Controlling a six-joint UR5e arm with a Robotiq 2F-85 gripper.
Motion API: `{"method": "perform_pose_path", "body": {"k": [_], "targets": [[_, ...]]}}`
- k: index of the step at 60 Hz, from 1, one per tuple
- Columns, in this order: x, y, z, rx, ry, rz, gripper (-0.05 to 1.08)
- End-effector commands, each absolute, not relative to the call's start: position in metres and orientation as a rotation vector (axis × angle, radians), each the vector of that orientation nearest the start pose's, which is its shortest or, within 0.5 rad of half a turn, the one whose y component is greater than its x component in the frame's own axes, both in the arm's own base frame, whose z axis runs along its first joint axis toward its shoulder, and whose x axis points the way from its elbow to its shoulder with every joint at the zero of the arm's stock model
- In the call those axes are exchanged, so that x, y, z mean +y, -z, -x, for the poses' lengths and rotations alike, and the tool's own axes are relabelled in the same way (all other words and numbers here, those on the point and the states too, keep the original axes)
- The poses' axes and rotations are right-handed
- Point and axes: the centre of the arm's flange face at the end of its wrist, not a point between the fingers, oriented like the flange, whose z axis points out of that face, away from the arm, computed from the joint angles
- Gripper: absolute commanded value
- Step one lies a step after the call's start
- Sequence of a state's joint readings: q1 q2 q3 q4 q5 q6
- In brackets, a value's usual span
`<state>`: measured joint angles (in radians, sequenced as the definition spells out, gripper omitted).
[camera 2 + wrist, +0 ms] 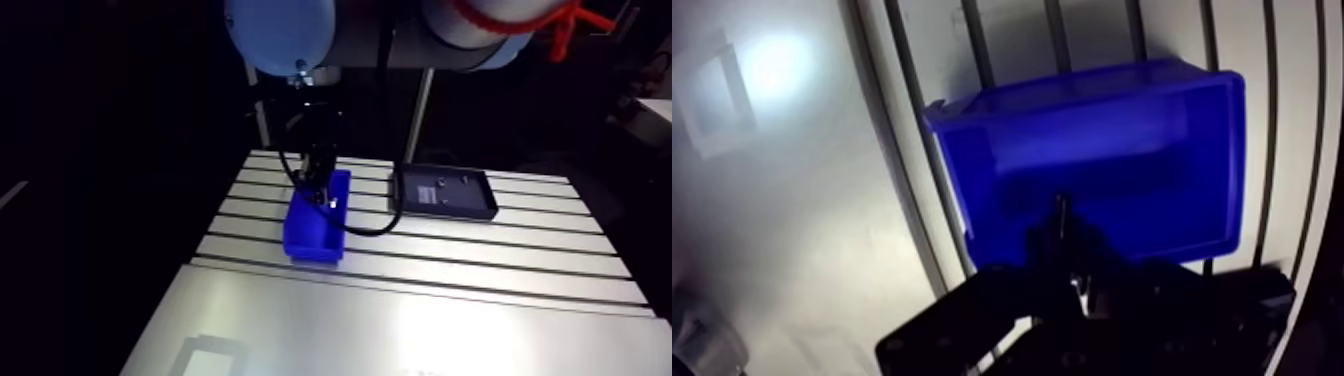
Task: Pick up the M10 bolt from the tray and put it into the blue bin.
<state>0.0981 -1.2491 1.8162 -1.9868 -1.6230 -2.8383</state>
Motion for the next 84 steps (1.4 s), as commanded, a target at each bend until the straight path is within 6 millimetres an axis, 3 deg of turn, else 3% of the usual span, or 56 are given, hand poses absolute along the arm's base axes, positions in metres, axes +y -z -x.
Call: {"method": "perform_pose_path", "body": {"k": [1, 21, 58, 60, 61, 62, 63, 64, 65, 66, 67, 84], "targets": [[-0.185, -0.224, 0.536, 2.315, 0.070, 1.888, 1.01], [-0.193, -0.196, 0.540, 2.293, 0.087, 1.880, 1.01], [-0.194, -0.175, 0.542, 2.269, 0.102, 1.868, 0.97], [-0.194, -0.175, 0.542, 2.269, 0.102, 1.868, 0.92], [-0.194, -0.175, 0.542, 2.269, 0.103, 1.866, 0.79], [-0.194, -0.175, 0.542, 2.269, 0.103, 1.866, 0.79], [-0.193, -0.174, 0.542, 2.268, 0.101, 1.867, 0.56], [-0.193, -0.174, 0.542, 2.268, 0.101, 1.867, 0.56], [-0.193, -0.174, 0.542, 2.267, 0.100, 1.867, 0.28], [-0.193, -0.174, 0.542, 2.267, 0.100, 1.867, 0.28], [-0.193, -0.175, 0.542, 2.267, 0.097, 1.867, 0.05], [-0.193, -0.202, 0.545, 2.294, 0.070, 1.895, 0.01]]}}
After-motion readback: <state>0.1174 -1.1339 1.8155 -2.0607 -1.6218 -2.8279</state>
